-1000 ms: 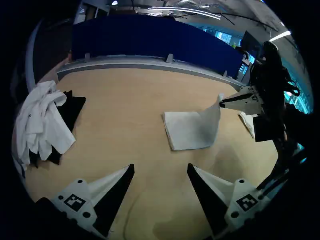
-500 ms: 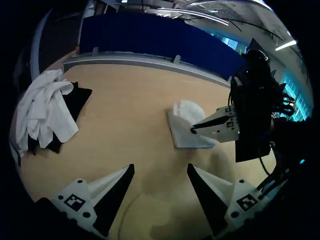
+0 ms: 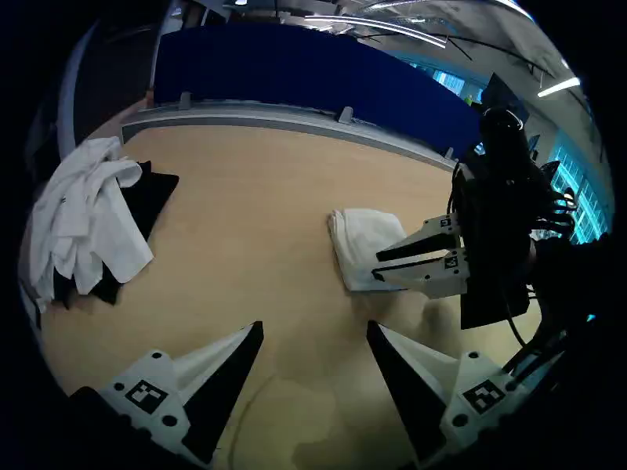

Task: Fold towel

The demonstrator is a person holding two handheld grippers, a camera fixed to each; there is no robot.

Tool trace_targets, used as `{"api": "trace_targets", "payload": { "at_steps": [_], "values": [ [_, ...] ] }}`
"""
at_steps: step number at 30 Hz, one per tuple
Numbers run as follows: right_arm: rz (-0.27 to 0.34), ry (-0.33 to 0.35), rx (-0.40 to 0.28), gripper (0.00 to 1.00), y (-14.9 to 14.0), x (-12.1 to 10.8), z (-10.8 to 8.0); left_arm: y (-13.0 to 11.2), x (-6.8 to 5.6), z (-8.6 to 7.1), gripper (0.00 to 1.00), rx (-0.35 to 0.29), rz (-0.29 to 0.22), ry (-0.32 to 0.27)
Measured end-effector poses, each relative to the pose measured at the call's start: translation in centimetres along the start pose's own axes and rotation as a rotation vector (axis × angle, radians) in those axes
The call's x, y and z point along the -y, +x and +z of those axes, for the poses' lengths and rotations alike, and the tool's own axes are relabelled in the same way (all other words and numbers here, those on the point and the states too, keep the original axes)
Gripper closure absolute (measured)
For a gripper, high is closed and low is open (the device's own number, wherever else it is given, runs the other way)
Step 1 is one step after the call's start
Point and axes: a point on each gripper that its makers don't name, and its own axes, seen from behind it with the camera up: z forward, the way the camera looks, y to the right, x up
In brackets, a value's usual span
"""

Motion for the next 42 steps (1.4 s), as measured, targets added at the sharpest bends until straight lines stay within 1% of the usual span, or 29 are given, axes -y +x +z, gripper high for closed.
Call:
{"api": "trace_targets", "payload": {
  "at_steps": [3, 5, 9, 11, 18, 23, 25, 26, 32, 37, 39, 41, 42],
  "values": [
    [0.002, -0.012, -0.01, 0.39, 0.0, -0.3, -0.8, 0.2, -0.2, 0.0, 0.02, 0.0, 0.005, -0.005],
    [0.006, -0.032, -0.011, 0.3, -0.4, -0.7, -1.4, 0.4, -0.3, -0.1, 0.02, -0.001, 0.007, -0.007],
    [0.029, -0.074, -0.006, 0.19, -1.8, -1.6, -2.5, 0.7, -0.5, -0.1, 0.02, -0.003, 0.011, -0.011],
    [0.046, -0.092, -0.003, 0.17, -2.6, -2.0, -3.2, 0.7, -0.6, -0.1, 0.02, -0.004, 0.012, -0.011],
    [0.104, -0.145, 0.033, 0.17, -6.1, -3.5, -5.0, 0.9, -0.9, -0.1, 0.02, -0.005, 0.015, -0.017],
    [0.129, -0.159, 0.06, 0.17, -8.0, -3.9, -5.2, 0.9, -1.2, 0.0, 0.02, -0.006, 0.014, -0.022],
    [0.135, -0.161, 0.067, 0.19, -8.5, -4.0, -5.2, 0.9, -1.3, 0.0, 0.02, -0.006, 0.015, -0.023],
    [0.137, -0.162, 0.069, 0.23, -8.6, -4.0, -5.1, 0.9, -1.3, 0.0, 0.02, -0.007, 0.016, -0.024],
    [0.144, -0.166, 0.095, 0.47, -9.7, -3.8, -4.7, 0.9, -1.3, -0.1, 0.02, -0.008, 0.017, -0.023],
    [0.153, -0.173, 0.099, 0.74, -10.0, -3.9, -4.8, 1.0, -1.1, -0.2, 0.02, -0.01, 0.014, -0.023],
    [0.161, -0.177, 0.097, 0.8, -10.0, -4.1, -4.8, 1.0, -1.1, -0.2, 0.02, -0.01, 0.014, -0.023],
    [0.168, -0.176, 0.095, 0.89, -10.0, -4.1, -4.8, 1.0, -1.1, -0.2, 0.02, -0.01, 0.014, -0.023],
    [0.173, -0.175, 0.093, 0.91, -10.0, -4.1, -4.8, 1.0, -1.1, -0.2, 0.02, -0.01, 0.014, -0.024]
  ]
}}
